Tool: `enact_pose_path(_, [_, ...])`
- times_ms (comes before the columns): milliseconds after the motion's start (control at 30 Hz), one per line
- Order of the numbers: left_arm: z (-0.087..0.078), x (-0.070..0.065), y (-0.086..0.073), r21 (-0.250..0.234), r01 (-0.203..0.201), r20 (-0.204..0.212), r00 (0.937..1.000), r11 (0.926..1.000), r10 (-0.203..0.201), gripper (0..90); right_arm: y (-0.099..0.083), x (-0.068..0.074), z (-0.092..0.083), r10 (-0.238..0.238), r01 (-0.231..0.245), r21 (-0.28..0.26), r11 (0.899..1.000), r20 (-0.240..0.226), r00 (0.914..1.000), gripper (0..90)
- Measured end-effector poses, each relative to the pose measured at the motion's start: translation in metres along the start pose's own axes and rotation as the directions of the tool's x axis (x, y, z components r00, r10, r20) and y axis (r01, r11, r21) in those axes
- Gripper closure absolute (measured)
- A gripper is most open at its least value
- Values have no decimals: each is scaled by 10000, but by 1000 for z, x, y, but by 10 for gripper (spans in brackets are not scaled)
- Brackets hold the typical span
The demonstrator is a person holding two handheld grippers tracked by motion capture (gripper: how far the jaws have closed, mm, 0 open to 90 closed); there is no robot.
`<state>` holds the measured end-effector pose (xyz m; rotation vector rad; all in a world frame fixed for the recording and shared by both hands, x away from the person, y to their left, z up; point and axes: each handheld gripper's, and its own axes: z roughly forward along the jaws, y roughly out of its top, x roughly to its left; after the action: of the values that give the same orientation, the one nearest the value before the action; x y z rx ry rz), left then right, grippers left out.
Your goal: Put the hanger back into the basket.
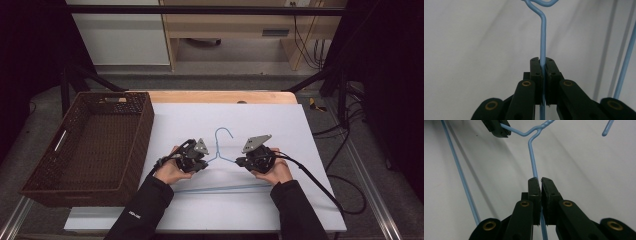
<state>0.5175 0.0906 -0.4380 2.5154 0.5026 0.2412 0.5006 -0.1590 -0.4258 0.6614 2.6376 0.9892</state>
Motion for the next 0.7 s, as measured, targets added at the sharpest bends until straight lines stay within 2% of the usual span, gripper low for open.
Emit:
enact_pose_path(267, [-10,-4,5,-65,161,139,9998,9998,-160,871,1,0,-6,115,-114,-138,9998,75,9999,852])
enact_pose_path(300, [-11,-5,5,-97,190,216,9996,9998,-187,871,1,0,-7,185,-184,-206,9996,47,9998,848])
enact_pose_path(433, [-20,-9,9,-133,102,48,9999,9999,-102,872,4,-1,-23,449,-443,-748,9962,63,9990,789])
enact_pose_path(533, [-28,-14,14,-268,97,-192,9998,9996,-102,872,5,-3,-42,758,-701,-1418,9874,347,9965,715])
enact_pose_path(700, [-41,-17,21,-460,344,-595,9975,9983,-371,871,3,-7,-73,1378,-1122,-2418,9638,915,9862,535])
